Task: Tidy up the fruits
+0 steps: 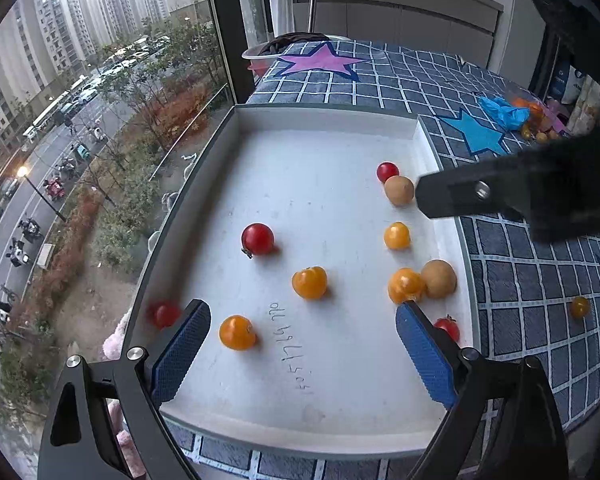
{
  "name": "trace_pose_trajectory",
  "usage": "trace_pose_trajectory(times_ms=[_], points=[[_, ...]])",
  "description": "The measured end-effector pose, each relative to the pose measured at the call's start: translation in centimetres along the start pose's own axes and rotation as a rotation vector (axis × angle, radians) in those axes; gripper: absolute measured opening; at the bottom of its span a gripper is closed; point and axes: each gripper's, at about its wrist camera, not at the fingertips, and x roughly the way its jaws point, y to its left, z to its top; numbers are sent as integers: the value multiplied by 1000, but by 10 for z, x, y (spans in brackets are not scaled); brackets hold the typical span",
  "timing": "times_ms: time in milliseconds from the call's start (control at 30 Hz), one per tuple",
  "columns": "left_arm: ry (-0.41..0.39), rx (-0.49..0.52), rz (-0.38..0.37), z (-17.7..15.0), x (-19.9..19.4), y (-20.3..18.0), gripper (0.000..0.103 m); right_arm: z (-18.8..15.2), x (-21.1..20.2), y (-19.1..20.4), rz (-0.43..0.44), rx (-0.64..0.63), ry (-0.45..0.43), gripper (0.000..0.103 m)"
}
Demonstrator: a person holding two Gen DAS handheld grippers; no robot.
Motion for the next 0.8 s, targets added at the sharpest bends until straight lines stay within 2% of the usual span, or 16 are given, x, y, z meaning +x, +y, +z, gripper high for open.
trace_pose_trajectory(times_ms=[300, 800], points=[[17, -2, -18, -3, -13, -4, 95, -28, -15, -3, -47, -6, 4, 103], [23, 5, -7, -21, -34, -13, 95, -64, -37, -2, -67, 9, 3, 103]])
